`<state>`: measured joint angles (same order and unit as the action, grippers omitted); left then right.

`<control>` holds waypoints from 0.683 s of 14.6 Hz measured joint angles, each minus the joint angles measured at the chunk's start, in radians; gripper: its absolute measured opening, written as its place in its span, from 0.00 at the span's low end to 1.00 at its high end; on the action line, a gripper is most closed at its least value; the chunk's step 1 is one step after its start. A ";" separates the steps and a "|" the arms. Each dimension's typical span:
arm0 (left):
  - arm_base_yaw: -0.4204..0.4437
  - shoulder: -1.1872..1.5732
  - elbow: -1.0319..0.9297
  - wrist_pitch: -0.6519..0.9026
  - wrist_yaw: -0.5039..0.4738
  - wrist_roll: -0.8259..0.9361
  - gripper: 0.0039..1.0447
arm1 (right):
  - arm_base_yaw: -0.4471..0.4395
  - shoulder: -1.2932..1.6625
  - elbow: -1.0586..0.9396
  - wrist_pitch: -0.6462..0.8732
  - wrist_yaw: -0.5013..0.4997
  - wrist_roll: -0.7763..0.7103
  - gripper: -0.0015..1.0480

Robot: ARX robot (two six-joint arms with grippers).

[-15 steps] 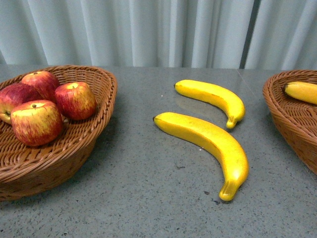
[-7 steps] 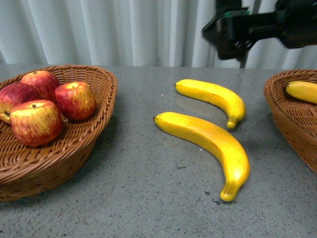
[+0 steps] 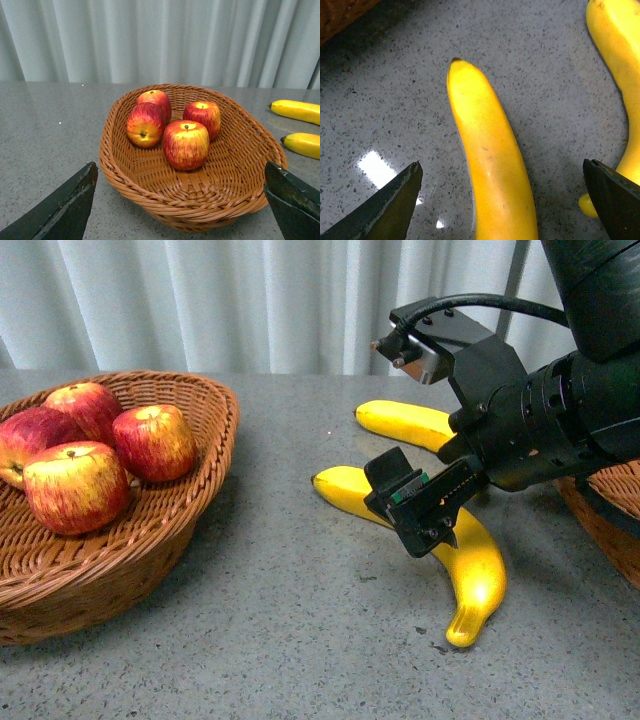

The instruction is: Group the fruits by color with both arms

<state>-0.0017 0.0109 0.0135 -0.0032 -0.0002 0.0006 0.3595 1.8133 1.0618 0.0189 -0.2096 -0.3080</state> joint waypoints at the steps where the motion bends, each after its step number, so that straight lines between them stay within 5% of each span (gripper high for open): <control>1: 0.000 0.000 0.000 0.000 0.000 0.000 0.94 | 0.000 0.004 0.000 -0.007 0.001 0.000 0.94; 9: 0.000 0.000 0.000 0.000 0.000 0.000 0.94 | 0.014 0.045 -0.019 -0.042 0.019 -0.037 0.94; 10: 0.000 0.000 0.000 0.000 0.000 0.000 0.94 | 0.015 0.045 -0.029 -0.032 0.019 -0.056 0.76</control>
<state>-0.0017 0.0109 0.0135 -0.0032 -0.0002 0.0006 0.3748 1.8584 1.0332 -0.0132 -0.1909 -0.3645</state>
